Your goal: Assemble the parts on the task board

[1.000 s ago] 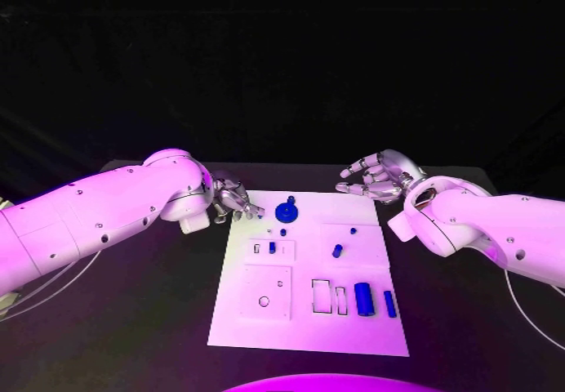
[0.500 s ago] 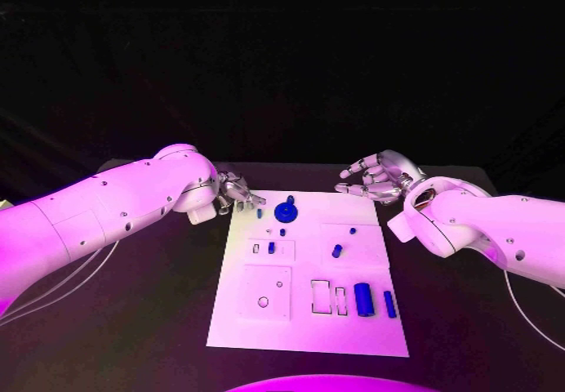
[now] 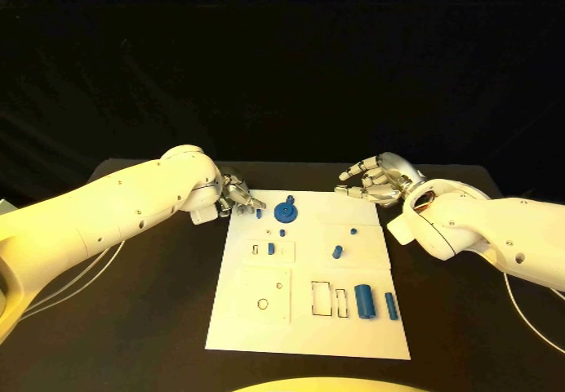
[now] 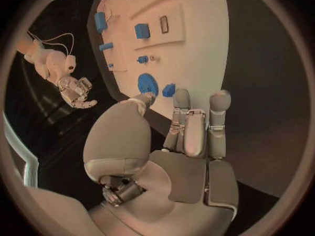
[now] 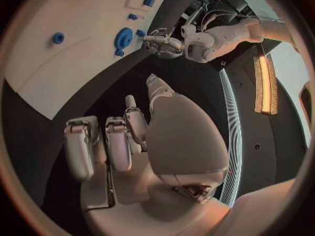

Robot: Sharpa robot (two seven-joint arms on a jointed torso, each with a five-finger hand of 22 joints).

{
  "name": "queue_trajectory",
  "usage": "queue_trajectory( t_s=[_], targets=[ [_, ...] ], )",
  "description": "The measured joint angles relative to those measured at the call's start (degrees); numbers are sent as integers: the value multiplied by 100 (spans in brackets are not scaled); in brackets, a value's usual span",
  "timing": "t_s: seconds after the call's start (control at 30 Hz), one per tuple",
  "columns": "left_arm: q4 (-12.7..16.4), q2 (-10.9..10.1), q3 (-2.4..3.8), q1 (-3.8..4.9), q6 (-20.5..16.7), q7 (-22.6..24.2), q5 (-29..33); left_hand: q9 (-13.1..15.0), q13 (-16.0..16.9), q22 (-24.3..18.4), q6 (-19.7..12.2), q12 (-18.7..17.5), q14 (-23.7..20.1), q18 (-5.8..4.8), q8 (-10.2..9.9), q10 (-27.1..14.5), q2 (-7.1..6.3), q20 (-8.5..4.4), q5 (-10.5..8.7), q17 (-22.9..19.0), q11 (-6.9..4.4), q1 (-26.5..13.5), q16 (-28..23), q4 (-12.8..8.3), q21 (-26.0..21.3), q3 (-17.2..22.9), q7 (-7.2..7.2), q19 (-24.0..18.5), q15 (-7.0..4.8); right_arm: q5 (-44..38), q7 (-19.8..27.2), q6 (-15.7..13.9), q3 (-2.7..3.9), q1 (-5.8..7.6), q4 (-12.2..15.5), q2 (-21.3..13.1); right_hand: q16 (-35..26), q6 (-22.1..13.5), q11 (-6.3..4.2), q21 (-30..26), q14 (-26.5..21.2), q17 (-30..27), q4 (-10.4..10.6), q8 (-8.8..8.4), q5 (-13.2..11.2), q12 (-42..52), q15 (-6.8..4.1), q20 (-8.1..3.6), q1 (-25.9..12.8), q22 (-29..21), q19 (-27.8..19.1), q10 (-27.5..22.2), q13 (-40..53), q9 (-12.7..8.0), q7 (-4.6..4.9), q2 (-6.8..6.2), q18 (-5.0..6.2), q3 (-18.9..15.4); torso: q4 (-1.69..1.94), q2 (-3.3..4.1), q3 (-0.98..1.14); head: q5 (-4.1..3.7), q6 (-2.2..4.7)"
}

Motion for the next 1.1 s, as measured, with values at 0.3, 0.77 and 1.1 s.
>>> queue_trajectory(
  t_s=[0.3, 0.77, 1.1],
  targets=[
    [-112, 64, -16, 0, 117, 1, -15, 0, -35, 79, 0, 0, 0, -1, 0, 0, 31, 10, 0, 74, 0, 31, 70, 0, 60, 0, 0, 75, 0, -2, 0, -1, 0, 0, 0, 7, 0, 0, 0, 0, 0, 0, 0, 0, 0, 0, 0, 0, 0, -1, 0, 0, 0, 0, 0, 0, 0, 0, -4, 2, 1, -1, -17],
    [-142, 79, -19, 0, 66, 0, -17, 37, -135, 224, 83, 0, 22, -1, 116, 1, 316, -20, 0, 193, -43, 482, 173, -53, 172, 53, -83, 188, -23, -2, 0, -1, 0, 2, -4, 11, 0, 0, 0, 0, 0, -1, -11, 0, 0, 0, 0, 0, -1, -1, 0, 0, 0, -7, 0, 1, 0, -11, -4, -10, 0, -13, -25],
    [-130, 87, -18, 0, 52, 15, -2, 71, -171, 300, 104, 0, 42, -1, 183, 11, 330, -20, 0, 241, -53, 665, 195, -56, 199, 89, -103, 229, -42, -3, -1, -1, 0, 2, -7, 13, 0, 0, 0, 0, 0, -1, -15, 0, 0, 0, 0, 0, -22, -2, 0, 0, 0, -8, 0, 22, 0, -15, -1, -9, 0, -18, -34]
  ],
)
